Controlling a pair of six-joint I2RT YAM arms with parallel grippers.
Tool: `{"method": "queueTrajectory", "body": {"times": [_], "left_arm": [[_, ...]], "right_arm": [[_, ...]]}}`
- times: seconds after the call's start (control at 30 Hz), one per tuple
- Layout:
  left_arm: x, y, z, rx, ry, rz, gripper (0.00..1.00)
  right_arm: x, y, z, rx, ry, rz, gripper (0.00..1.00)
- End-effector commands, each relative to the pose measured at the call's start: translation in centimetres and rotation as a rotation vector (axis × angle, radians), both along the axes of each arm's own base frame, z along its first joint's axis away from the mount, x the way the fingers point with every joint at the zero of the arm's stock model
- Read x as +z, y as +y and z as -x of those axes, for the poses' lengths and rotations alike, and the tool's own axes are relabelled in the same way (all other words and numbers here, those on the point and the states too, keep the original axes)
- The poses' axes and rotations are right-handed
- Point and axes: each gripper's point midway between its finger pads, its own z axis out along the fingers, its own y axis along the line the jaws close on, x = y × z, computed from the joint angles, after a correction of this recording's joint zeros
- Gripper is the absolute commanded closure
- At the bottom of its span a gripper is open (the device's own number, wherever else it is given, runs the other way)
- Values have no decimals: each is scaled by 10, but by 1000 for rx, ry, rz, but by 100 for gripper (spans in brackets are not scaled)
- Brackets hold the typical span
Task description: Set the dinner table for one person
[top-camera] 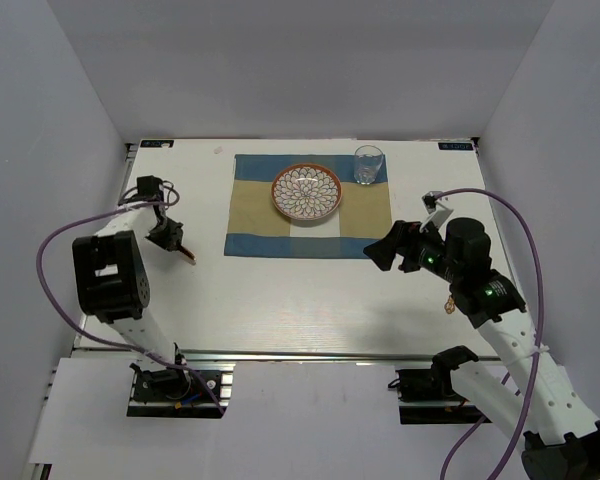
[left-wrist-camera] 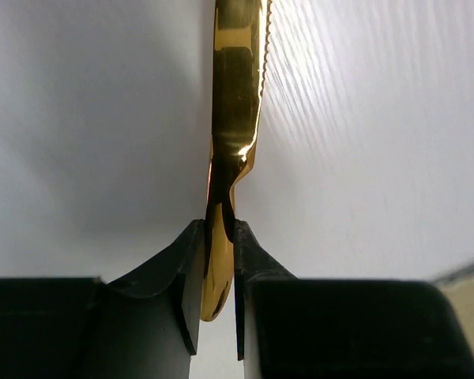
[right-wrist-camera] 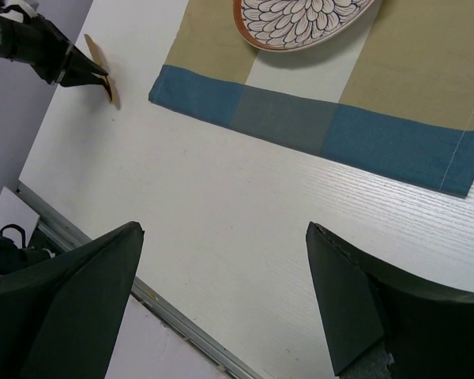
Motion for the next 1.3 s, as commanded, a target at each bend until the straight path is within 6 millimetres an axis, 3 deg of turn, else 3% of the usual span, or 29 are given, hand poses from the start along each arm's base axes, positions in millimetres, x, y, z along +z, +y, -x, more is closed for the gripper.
{"method": "queueTrajectory", "body": {"times": [0.0, 0.1, 0.13, 0.27, 0.3, 0.33, 0.37, 0.43, 0.47, 0.57, 0.6, 0.63, 0.73, 0.77, 0.87, 0.97, 1.27], "left_arm": [[72, -13, -20, -151, -241, -29, 100], [107, -39, -31, -321, -380, 0, 100], [116, -62, -35, -445, -428, 59, 100], [129, -122, -42, -698, -446, 191, 100], [137, -153, -42, -770, -460, 209, 100], [143, -170, -42, -803, -471, 214, 100], [146, -204, -36, -872, -473, 224, 100], [154, -243, -40, -913, -475, 245, 100], [155, -261, -40, -933, -471, 241, 100], [155, -350, -25, -1028, -465, 296, 100], [155, -352, -34, -1007, -464, 288, 100], [154, -386, -32, -1046, -464, 295, 100], [143, -434, -25, -1063, -441, 319, 100], [137, -450, -32, -1066, -439, 323, 100], [128, -486, -33, -1071, -426, 320, 100], [120, -507, -33, -1050, -419, 314, 100], [95, -527, -53, -1020, -450, 309, 100]], "right_arm": [[33, 0, -2, -6, -77, -39, 11], [37, -1, -2, -19, -81, -46, 11], [43, -3, -2, -30, -115, -59, 11], [49, -15, -4, -101, -162, -57, 11], [47, -17, -7, -118, -152, -41, 11], [53, -19, -6, -124, -151, -31, 11], [56, -22, -8, -139, -151, -29, 11], [72, -23, -5, -143, -182, -42, 11], [79, -24, -4, -148, -198, -51, 11], [106, -29, 8, -152, -255, -79, 11], [110, -30, 11, -151, -261, -82, 11], [113, -31, 13, -150, -258, -83, 11], [121, -33, 23, -143, -267, -92, 11], [125, -35, 28, -142, -281, -99, 11], [130, -39, 35, -145, -297, -97, 11], [130, -42, 40, -150, -295, -83, 11], [128, -44, 48, -137, -283, -65, 11]]}}
